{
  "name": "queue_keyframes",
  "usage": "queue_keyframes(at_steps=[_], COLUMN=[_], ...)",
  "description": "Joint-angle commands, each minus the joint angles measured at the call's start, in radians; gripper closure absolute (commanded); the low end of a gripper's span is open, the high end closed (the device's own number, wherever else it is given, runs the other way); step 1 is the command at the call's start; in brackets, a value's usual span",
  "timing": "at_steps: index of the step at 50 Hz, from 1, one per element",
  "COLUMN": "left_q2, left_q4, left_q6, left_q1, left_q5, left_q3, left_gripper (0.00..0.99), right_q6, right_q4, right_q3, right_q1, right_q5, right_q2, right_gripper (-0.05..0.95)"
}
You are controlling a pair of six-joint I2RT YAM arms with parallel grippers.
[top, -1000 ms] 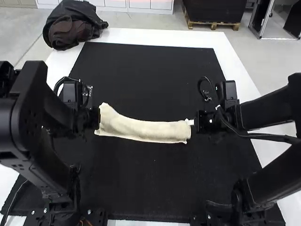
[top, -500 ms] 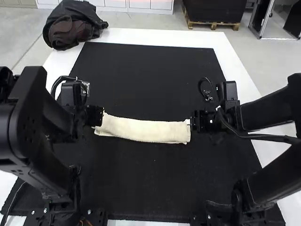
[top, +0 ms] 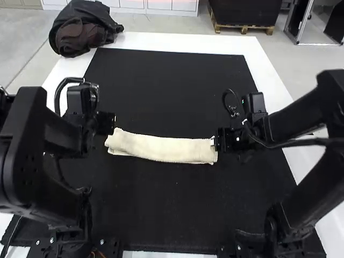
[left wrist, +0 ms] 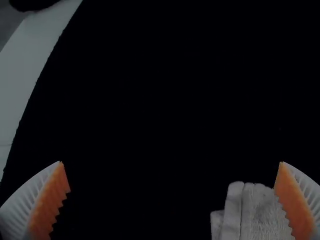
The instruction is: Fold the towel.
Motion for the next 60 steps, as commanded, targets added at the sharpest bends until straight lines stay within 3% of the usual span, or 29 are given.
queue_keyframes(at_steps=[1, 23, 49, 53, 57, 60], left_q2=[-0.020, -0.042, -0.112, -0.117, -0.118, -0.118], left_q4=[-0.015, -0.058, -0.110, -0.113, -0.117, -0.120], left_q6=[0.004, -0.010, -0.010, -0.010, -0.010, -0.010], left_q1=[0.012, 0.012, 0.012, 0.012, 0.012, 0.012], left_q5=[-0.018, -0.016, -0.013, -0.013, -0.013, -0.013], left_q3=[0.035, 0.037, 0.037, 0.035, 0.035, 0.035], left_gripper=[0.036, 0.036, 0.036, 0.036, 0.036, 0.036], right_q6=[-0.008, 0.003, 0.016, 0.018, 0.018, 0.013], right_q4=[0.002, 0.009, 0.074, 0.072, 0.072, 0.074], right_q3=[0.034, 0.067, 0.081, 0.089, 0.092, 0.092], right_q1=[0.011, 0.104, 0.137, 0.146, 0.154, 0.155], right_q5=[0.000, 0.010, 0.013, -0.007, -0.082, -0.089], right_q2=[0.030, 0.090, 0.210, 0.234, 0.252, 0.254], right_gripper=[0.01, 0.00, 0.01, 0.17, 0.53, 0.83])
